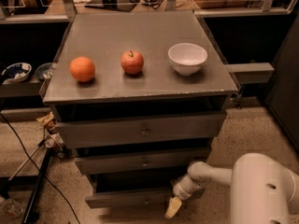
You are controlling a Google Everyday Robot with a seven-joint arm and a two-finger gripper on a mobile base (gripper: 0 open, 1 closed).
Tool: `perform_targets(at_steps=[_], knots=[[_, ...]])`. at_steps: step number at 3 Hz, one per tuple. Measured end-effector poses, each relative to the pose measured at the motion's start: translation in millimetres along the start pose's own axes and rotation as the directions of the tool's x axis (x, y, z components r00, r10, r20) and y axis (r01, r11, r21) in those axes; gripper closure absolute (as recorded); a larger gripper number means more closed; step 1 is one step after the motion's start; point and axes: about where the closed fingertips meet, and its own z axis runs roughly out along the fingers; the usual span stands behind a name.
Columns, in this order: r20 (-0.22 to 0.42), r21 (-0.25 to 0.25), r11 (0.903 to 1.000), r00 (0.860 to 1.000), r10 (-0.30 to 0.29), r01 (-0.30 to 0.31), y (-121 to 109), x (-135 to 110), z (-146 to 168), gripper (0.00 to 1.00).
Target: Open bottom drawer
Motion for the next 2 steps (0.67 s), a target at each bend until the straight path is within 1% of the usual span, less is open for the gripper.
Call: perform_targets(at_steps=[1,2], knots=[[0.000,0.000,1.0000,1.000,0.000,0.000,0.0,0.0,0.0,0.27],[0.000,0.000,1.0000,1.000,0.000,0.000,0.0,0.0,0.1,0.50]])
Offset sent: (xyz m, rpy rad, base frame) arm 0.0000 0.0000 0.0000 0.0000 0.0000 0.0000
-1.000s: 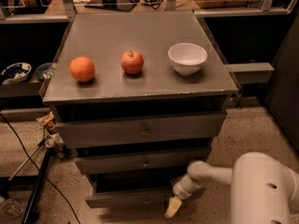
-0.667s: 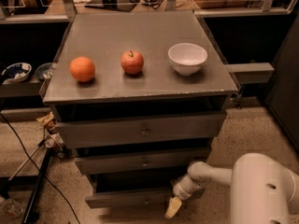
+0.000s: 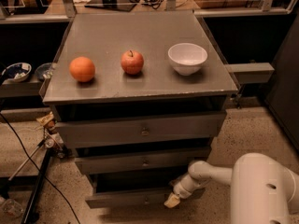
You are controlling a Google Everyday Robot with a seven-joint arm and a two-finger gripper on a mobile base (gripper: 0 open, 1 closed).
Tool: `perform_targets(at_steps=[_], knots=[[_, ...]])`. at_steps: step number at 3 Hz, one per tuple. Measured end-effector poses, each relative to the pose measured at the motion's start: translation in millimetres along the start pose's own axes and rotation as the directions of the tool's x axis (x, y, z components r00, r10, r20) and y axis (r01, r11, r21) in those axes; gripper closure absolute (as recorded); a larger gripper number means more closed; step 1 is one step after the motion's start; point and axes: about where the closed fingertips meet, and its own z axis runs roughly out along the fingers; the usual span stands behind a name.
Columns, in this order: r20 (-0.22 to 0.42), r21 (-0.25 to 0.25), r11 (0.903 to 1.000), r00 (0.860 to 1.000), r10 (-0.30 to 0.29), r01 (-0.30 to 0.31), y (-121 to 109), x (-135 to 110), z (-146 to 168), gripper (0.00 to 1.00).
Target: Open bottom drawer
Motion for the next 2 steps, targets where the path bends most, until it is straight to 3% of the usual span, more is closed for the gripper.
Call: perform_targets(at_steps=[2], knots=[[0.000,0.000,1.0000,1.000,0.000,0.000,0.1,0.0,0.1,1.00]])
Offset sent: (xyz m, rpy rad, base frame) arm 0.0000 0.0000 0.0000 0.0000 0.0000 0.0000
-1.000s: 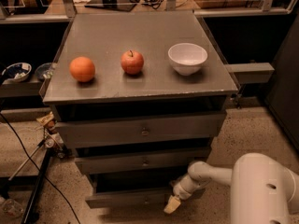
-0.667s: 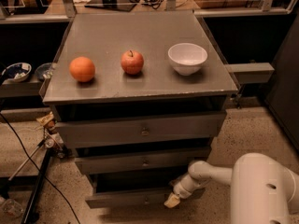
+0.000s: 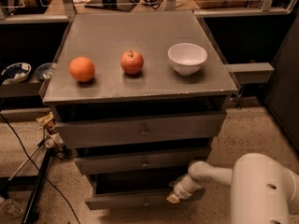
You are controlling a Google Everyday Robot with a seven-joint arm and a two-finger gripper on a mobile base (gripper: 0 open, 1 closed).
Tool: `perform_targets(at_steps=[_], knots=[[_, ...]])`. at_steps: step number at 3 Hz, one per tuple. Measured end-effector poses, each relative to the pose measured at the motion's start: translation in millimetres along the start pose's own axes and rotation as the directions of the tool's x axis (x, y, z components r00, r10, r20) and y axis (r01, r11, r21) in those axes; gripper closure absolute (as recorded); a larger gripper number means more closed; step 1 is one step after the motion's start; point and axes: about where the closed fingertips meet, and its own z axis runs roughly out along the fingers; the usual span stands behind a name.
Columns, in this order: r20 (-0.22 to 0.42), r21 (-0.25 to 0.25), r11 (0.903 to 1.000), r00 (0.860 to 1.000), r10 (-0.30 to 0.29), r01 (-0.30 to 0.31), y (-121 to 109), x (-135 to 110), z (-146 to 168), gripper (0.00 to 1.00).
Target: Open bottom drawer
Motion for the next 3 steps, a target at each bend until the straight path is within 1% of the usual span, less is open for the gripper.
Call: perform_targets(at_steps=[1,3], knots=[[0.000,0.000,1.0000,1.000,0.000,0.000,-0.1,0.0,-0.1,1.00],[0.000,0.000,1.0000,1.000,0.000,0.000,-8.4,2.8,-4.7,1.00]])
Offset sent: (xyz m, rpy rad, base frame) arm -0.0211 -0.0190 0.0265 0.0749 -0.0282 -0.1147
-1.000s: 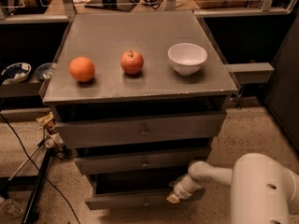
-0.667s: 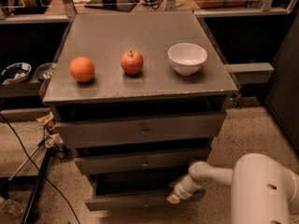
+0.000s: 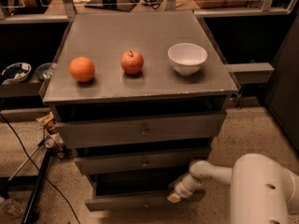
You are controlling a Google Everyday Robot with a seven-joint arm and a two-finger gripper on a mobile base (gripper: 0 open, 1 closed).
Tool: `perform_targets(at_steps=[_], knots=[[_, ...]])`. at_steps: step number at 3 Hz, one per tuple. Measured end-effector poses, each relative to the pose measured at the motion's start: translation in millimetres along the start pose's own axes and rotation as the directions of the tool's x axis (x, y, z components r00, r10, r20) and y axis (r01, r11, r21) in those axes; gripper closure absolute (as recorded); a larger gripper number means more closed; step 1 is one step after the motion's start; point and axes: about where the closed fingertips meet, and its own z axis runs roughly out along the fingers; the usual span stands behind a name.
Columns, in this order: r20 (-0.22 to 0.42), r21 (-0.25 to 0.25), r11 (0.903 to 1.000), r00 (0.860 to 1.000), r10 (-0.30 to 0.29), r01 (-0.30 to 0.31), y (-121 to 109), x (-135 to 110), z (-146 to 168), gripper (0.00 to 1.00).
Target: Open bottom drawer
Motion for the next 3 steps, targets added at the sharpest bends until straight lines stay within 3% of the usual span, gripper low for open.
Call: perform_targets(at_steps=[1,2,3], knots=[[0.023,0.017,0.9998,1.000,0.003,-0.003,-2,-7,-8,1.00],[0.094,0.008,1.0000,0.996,0.001,-0.002,40,0,-23,1.00],[0.093,0.003,1.0000,0.996,0.007,-0.008,44,4,-22,1.00]])
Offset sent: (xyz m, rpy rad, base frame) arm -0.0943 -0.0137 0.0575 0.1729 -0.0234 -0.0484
